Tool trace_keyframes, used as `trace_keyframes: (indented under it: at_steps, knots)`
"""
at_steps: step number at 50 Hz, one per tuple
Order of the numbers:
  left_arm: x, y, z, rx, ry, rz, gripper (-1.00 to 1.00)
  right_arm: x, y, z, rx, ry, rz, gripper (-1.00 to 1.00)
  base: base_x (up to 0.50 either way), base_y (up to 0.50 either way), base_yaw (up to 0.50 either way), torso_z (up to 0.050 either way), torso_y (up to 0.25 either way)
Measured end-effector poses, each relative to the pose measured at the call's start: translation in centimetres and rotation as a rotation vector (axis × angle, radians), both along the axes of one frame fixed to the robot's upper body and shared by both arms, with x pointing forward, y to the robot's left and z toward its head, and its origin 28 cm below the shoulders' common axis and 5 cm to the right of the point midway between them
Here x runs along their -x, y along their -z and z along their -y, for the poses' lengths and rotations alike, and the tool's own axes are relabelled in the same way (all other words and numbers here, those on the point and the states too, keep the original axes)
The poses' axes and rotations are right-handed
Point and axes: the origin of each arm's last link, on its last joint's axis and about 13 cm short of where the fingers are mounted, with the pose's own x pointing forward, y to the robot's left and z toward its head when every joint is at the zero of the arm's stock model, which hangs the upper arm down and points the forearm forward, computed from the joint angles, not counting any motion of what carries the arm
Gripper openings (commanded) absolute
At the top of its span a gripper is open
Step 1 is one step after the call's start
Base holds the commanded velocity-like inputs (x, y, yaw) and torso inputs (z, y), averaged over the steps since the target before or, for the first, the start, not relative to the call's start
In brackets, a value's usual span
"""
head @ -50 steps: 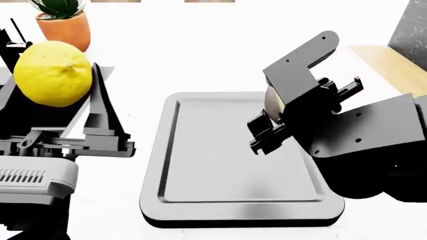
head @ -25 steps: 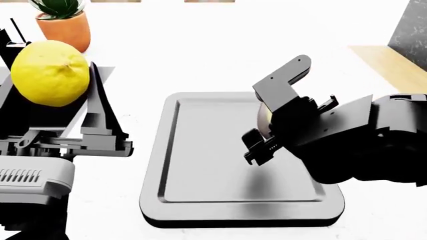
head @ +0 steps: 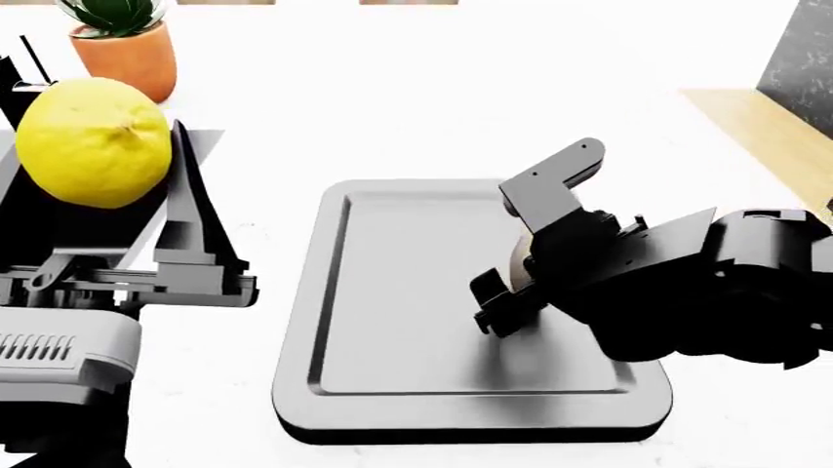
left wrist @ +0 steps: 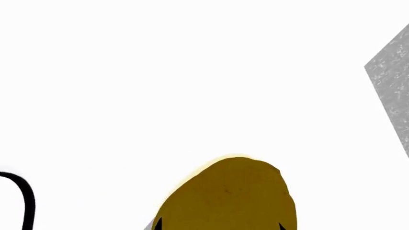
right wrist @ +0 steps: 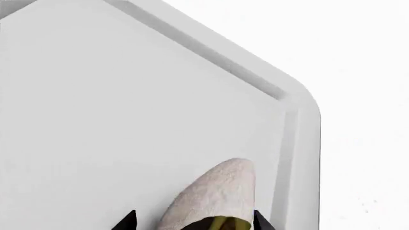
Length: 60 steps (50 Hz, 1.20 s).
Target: Pick up the fruits and vegetables and place them in the sink. Turn on the sink faucet to wash them. Then turn the sink off and put them in the tray.
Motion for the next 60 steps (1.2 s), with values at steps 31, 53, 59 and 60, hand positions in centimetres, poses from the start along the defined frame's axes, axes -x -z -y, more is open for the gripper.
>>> trace_keyframes:
  at_steps: [31, 53, 59, 60]
  knots:
    - [0.0, 0.0, 0.0, -0.002, -0.002, 0.004, -1.00, 1.7, -4.6, -0.1, -0.021, -0.014, 0.152, 1.00, 0.00, 0.00, 0.00, 0.000, 0.000]
    - [-1.0, 0.0, 1.0, -0.049, 0.041, -0.114, -1.00, 6.7, -10.0, 1.5, -0.103, 0.029, 0.418, 1.00, 0.00, 0.00, 0.00, 0.000, 0.000]
    - [-2.2, -0.5, 2.2, -0.081, 0.118, -0.251, -1.00, 8.4, -10.2, 2.1, -0.118, 0.043, 0.467, 1.00, 0.00, 0.00, 0.00, 0.000, 0.000]
    - [-2.4, -0.7, 2.4, -0.089, 0.132, -0.273, -1.00, 8.7, -10.1, 2.2, -0.119, 0.044, 0.473, 1.00, 0.00, 0.00, 0.00, 0.000, 0.000]
